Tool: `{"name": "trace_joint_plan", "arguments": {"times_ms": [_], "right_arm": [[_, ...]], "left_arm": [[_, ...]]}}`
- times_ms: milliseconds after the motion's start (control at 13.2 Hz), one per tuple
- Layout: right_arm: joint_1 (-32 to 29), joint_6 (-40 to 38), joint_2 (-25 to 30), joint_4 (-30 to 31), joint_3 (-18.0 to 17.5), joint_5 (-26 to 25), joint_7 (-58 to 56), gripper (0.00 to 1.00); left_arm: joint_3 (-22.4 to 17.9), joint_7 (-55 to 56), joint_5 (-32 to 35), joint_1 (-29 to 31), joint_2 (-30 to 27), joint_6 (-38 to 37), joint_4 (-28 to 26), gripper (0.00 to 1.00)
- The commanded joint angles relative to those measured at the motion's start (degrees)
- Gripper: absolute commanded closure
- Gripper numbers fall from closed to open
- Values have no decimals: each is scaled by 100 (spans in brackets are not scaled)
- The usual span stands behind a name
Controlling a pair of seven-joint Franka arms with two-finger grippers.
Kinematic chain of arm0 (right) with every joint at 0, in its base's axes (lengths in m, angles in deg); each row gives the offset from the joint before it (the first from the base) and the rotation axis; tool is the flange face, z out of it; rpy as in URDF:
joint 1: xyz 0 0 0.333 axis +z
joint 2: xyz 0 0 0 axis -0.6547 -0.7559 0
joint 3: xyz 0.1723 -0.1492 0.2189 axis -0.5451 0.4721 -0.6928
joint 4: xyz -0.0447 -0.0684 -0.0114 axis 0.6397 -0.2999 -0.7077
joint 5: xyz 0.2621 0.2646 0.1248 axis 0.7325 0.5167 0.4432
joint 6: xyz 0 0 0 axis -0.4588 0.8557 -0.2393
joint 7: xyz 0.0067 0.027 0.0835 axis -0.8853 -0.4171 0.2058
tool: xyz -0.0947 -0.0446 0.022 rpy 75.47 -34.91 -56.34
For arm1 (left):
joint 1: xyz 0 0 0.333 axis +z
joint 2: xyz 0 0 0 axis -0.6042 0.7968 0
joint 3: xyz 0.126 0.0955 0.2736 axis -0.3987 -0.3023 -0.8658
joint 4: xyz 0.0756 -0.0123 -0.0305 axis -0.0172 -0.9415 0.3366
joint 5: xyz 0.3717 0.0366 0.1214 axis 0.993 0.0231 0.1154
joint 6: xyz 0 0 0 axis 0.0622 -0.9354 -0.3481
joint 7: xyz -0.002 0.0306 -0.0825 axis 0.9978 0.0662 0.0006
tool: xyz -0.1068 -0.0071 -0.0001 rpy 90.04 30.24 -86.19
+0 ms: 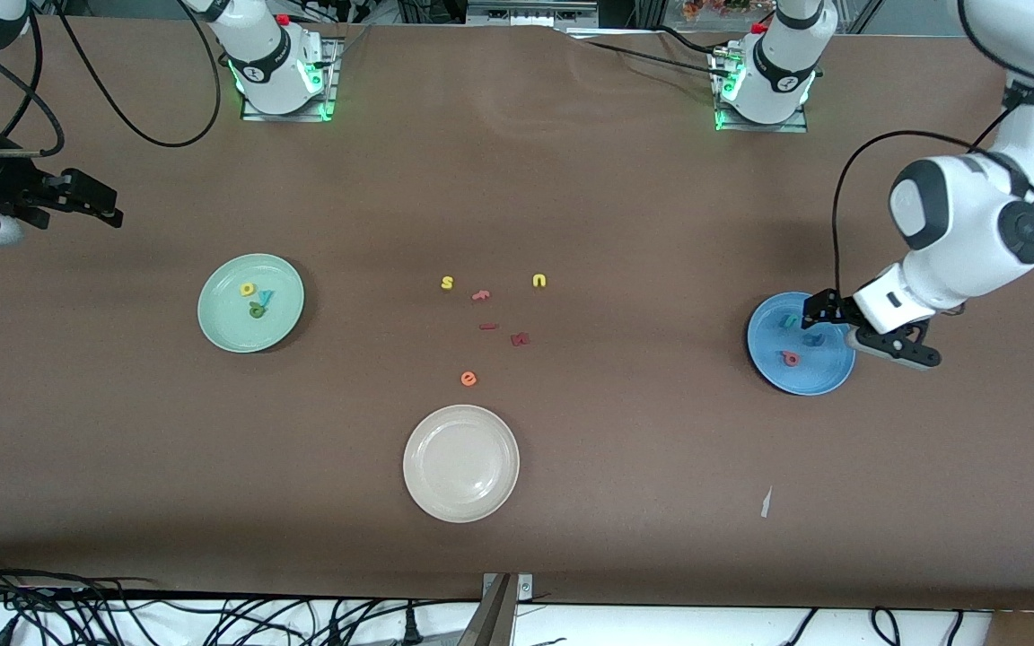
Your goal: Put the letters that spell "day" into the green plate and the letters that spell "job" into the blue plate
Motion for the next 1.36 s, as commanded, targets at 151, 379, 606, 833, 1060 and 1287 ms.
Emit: {"name": "trace_joint_plan", "arguments": {"times_ms": [151, 379, 606, 833, 1060, 1287], "right_arm": [[-28, -80, -15, -73, -37, 221, 20, 0], [-19, -62, -15, -82, -29, 275, 11, 0], [-19, -36, -15, -91, -11, 275, 11, 0], [-19, -28, -33, -100, -11, 275, 3, 0], [-19, -27, -24, -108, -28, 258, -6, 0], [-10, -19, -33, -117, -29, 240, -6, 0]], "left_arm": [[58, 314, 696, -16, -1294, -2094, 989, 0], [288, 887, 1280, -24, -1540, -3490, 1781, 0], [313, 1142, 1368, -68, -1479, -4696, 2617, 0], [287, 1660, 1359, -25, -1462, -5042, 2628, 0], [331, 1785, 1307, -33, -1453, -5130, 2680, 0], [340, 1776, 1272, -42, -1453, -5157, 2715, 0]]}}
